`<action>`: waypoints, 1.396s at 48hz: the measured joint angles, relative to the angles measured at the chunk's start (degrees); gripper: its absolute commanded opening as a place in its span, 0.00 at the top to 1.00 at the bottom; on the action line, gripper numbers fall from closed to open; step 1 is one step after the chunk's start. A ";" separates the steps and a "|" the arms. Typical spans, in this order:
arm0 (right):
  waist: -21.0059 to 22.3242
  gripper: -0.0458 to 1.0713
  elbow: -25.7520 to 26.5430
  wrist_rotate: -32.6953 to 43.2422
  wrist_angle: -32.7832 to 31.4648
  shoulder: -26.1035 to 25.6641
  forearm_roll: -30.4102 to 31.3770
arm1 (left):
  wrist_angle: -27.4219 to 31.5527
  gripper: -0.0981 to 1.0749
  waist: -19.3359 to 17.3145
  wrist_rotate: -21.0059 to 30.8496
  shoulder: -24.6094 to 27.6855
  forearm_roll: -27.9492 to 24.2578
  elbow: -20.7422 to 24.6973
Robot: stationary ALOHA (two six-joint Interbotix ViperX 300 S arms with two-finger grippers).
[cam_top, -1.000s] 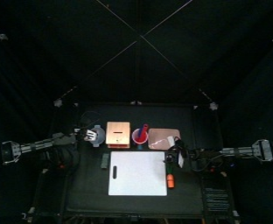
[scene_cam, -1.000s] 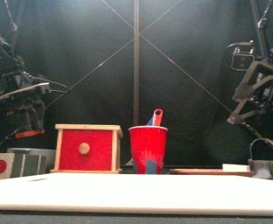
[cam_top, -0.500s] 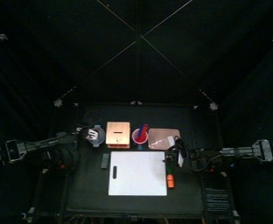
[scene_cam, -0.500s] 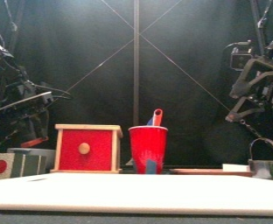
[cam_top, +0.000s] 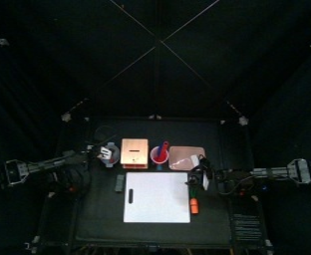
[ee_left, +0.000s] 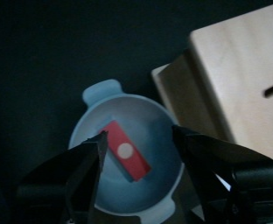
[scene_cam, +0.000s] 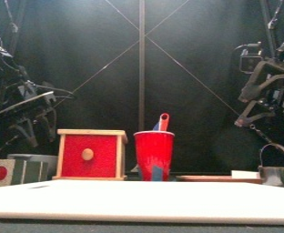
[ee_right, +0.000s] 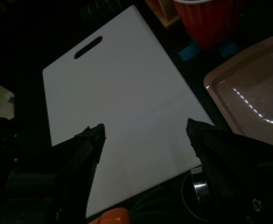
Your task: Put salmon into bowl
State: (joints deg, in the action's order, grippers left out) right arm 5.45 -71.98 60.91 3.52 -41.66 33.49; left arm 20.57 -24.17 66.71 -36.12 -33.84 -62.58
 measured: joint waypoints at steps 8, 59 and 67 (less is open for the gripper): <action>0.00 0.04 0.00 -0.09 0.00 -1.23 0.62 | -9.32 0.12 4.48 0.00 -5.19 -3.60 -0.62; 0.53 0.04 5.45 -0.18 0.35 -6.06 9.84 | -44.03 0.13 8.70 -15.03 -7.56 -6.77 -6.59; 0.62 0.04 5.36 -0.18 0.62 -5.89 9.32 | -43.86 0.13 8.70 -17.05 -7.56 -4.48 -6.68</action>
State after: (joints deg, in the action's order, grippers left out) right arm 6.06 -66.62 60.73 4.13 -47.55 42.80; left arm -23.29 -15.47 49.66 -43.68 -38.32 -69.26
